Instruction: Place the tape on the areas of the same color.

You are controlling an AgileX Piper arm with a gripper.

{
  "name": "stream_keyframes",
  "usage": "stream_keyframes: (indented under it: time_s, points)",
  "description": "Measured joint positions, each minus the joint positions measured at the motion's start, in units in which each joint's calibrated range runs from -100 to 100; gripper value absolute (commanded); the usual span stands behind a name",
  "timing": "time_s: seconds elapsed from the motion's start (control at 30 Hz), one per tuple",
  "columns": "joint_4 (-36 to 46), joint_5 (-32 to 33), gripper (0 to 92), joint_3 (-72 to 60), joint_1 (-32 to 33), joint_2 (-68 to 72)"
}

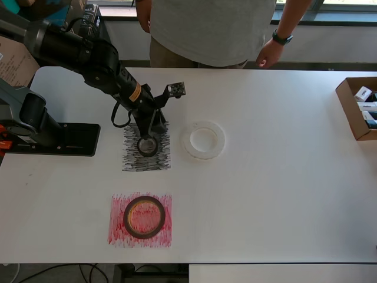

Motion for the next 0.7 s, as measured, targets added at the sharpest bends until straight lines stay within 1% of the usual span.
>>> stream_keyframes:
  time_s: [0.13, 0.3, 0.6, 0.7]
  points:
    - [2.3, 2.4, 37.3, -5.4, 0.0, 0.3]
    - [8.4, 7.4, 37.3, -14.4, 0.0, 4.4]
    - [18.1, 15.8, 37.3, -32.3, -1.7, 20.5]
    - [19.6, 18.1, 37.4, -37.5, -2.6, 25.9]
